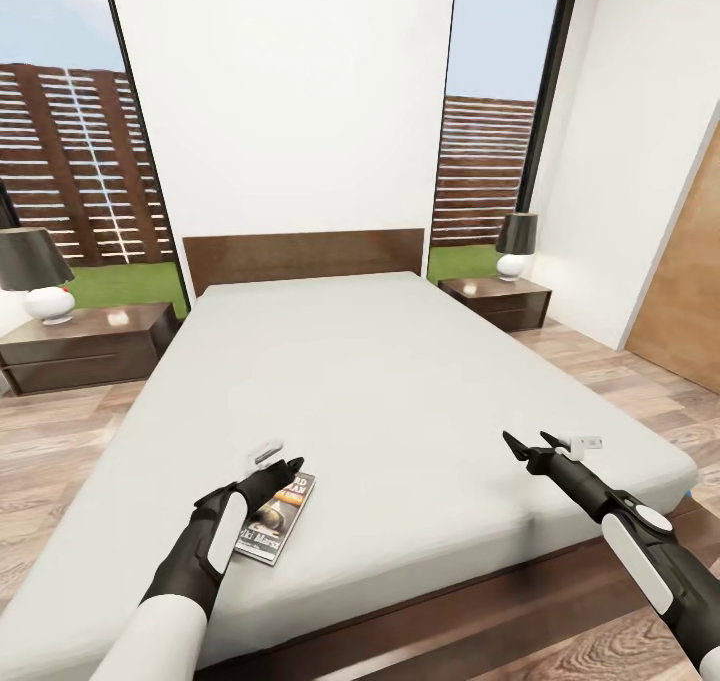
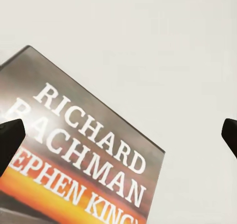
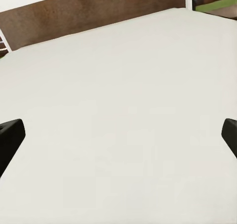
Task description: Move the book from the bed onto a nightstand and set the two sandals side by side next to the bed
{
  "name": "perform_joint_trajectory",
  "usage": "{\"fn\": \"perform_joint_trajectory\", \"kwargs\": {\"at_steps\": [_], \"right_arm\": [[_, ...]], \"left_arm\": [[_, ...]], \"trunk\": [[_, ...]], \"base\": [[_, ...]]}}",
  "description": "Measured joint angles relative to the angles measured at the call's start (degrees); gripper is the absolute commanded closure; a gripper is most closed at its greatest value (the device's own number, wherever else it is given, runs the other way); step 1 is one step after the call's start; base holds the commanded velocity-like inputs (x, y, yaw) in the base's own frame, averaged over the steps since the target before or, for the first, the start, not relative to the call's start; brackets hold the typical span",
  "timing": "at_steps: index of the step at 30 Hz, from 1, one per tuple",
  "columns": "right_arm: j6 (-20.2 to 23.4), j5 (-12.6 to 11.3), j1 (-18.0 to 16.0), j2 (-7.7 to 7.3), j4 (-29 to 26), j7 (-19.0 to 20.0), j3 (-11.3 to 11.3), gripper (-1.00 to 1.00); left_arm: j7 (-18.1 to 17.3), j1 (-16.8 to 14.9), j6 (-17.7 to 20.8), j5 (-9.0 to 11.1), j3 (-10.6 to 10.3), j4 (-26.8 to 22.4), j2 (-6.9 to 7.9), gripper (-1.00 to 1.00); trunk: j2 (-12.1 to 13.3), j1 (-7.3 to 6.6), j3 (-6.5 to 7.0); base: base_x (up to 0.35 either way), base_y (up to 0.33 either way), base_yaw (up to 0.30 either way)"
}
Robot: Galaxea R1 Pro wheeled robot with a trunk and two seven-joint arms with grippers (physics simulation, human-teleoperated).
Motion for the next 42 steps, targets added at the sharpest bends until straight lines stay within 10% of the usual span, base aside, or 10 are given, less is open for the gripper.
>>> {"fn": "perform_joint_trajectory", "kwargs": {"at_steps": [17, 30, 35, 42], "right_arm": [[0.0, 0.0, 0.0, -0.01, 0.0, 0.0, 0.0, -1.00], [-0.1, 0.0, 0.0, -0.04, 0.2, -0.1, -0.1, -1.00], [-0.2, 0.0, 0.0, -0.02, 0.2, -0.1, -0.1, -1.00], [-0.2, 0.0, 0.0, -0.05, 0.2, -0.1, -0.1, -1.00]], "left_arm": [[0.3, 0.2, 9.2, 0.0, 0.2, -21.4, 0.07, -1.00], [0.1, 0.6, 9.5, 0.1, 0.7, -18.1, 2.34, -1.00], [0.2, 0.6, 7.4, -0.2, 5.8, -12.5, 2.47, -1.00], [0.6, 0.6, 3.5, -0.3, 7.4, -8.0, 2.96, -1.00]], "trunk": [[0.0, 0.00, 0.00], [0.0, 0.00, 0.00], [0.0, 0.00, 0.00], [0.0, 0.00, 0.00]], "base": [[0.000, 0.000, 0.000], [0.000, 0.000, 0.000], [0.000, 0.000, 0.000], [0.000, 0.000, 0.000]]}}
